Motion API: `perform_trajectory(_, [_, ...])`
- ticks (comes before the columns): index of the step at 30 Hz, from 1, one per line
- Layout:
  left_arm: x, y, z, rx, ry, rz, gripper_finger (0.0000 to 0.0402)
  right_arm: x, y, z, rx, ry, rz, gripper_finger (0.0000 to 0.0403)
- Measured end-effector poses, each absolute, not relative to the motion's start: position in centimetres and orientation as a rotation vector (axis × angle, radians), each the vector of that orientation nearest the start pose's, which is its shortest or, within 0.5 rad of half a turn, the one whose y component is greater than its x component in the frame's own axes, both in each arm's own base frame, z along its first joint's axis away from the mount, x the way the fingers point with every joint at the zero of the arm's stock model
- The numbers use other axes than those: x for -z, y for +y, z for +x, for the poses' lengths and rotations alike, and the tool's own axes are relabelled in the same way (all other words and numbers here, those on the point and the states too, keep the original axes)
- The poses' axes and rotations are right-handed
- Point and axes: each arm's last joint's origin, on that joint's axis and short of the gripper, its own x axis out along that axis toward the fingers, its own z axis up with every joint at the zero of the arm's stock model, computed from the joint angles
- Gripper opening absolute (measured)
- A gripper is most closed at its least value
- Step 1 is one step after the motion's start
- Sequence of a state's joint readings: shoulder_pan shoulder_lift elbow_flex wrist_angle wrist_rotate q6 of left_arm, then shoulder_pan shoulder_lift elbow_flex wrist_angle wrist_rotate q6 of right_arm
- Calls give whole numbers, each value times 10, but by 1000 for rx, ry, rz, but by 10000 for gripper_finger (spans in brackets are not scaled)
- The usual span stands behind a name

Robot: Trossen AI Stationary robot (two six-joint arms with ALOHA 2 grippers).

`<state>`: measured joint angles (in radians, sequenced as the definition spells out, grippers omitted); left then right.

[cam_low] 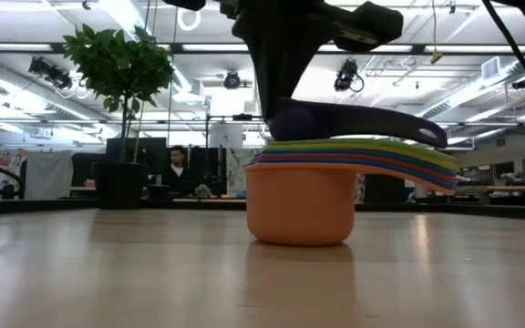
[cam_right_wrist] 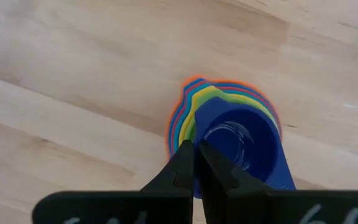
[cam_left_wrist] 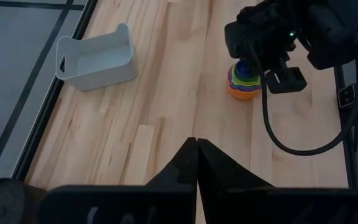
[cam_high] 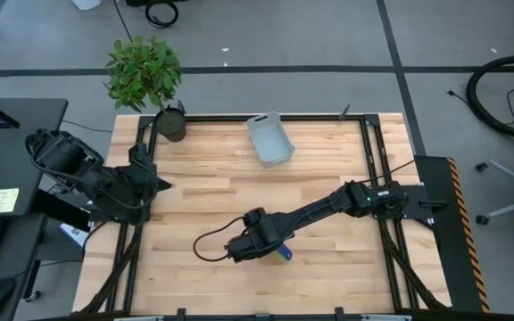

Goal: Nest measuring cups in basket
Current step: Stack the dark blue measuring cup on top of the green measuring cup, then adjust the gray bin on the table

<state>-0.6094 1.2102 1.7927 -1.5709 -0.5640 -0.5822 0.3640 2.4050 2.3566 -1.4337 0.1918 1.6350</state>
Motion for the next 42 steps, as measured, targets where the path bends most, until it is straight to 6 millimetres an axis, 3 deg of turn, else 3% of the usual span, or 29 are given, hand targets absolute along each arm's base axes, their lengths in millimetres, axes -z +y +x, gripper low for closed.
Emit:
perform_trajectory(16, [-458, -73, 131, -186, 792, 15, 5, -223, 164, 442, 950, 1195, 919, 13])
perform_trajectory(28, [-458, -73, 131, -173, 800, 10, 5, -223, 159, 449, 864, 1193, 886, 111])
perform_trajectory(42, [-458, -73, 131, -150, 809, 38, 5, -224, 158, 449, 819, 1238, 861, 141])
